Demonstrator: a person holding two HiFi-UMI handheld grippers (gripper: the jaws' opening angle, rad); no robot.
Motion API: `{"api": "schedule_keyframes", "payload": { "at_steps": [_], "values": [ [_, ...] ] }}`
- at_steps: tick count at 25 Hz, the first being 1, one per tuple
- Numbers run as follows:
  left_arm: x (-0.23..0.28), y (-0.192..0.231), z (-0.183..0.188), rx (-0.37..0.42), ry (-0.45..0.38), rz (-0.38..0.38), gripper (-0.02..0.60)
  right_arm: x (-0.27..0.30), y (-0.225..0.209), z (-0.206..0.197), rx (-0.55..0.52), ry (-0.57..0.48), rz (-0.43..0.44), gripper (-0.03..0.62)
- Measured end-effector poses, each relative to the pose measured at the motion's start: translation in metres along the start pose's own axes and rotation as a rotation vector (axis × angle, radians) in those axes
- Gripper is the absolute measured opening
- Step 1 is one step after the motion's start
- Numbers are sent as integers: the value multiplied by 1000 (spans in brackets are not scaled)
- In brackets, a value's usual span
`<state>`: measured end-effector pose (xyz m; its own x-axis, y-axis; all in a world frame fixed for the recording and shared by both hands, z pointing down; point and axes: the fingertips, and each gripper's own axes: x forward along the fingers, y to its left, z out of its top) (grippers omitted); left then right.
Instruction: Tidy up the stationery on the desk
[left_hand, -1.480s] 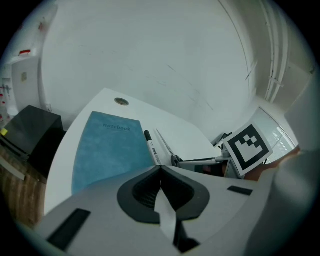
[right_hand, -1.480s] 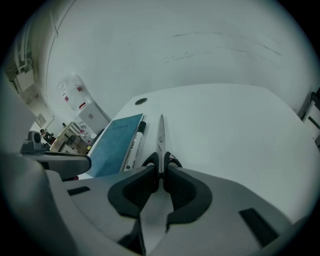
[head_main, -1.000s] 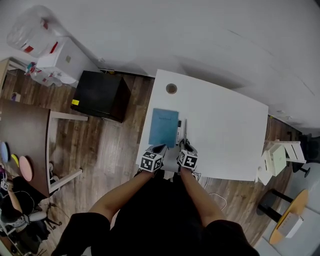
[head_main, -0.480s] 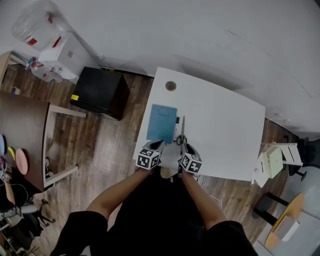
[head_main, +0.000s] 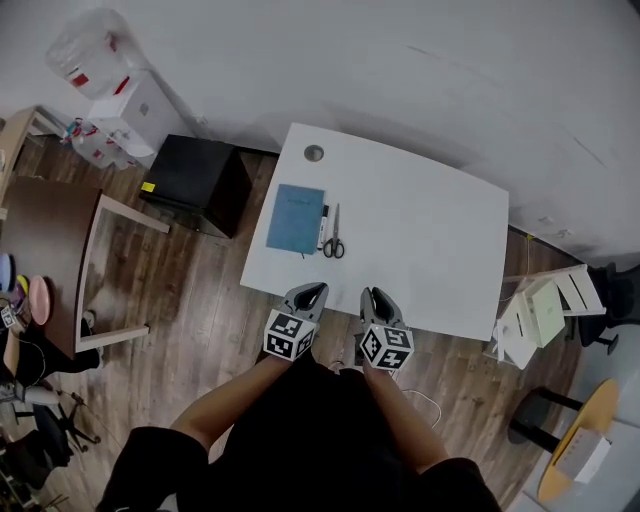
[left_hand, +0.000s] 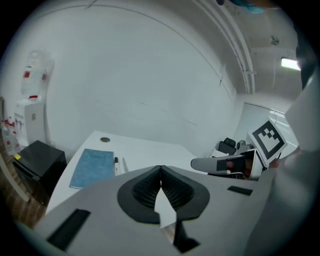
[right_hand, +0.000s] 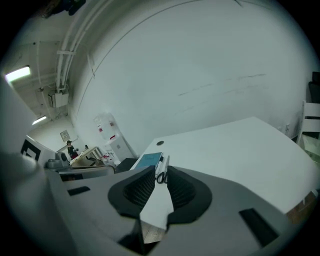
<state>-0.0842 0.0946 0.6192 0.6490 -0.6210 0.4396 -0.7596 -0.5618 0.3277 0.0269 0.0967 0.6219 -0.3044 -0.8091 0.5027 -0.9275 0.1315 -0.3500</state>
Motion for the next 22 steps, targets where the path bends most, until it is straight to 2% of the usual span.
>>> {"api": "schedule_keyframes", "payload": {
  "at_steps": [3,7,9,13,18,22],
  "values": [
    [-25,-59,0,22,-53,6,14,-60,4,-3,16,-13,47,89],
    [-58,-130,-17,-42,-97,34,14,-136,16,-14,-7,-39,121,89],
    [-71,-161,-20,-35,-113,45,14,-167,19,-17,7,-61,140,87],
    [-98,-206,-6,67,-161,59,14,-216,24,-9,10,-110,157,47],
    [-122,-234,17,179,-232,91,14,-247,43,10,-193,-205,196,36],
    [-134,-249,14,220,-256,111,14,-259,47,10,-221,-233,190,35]
  ]
}}
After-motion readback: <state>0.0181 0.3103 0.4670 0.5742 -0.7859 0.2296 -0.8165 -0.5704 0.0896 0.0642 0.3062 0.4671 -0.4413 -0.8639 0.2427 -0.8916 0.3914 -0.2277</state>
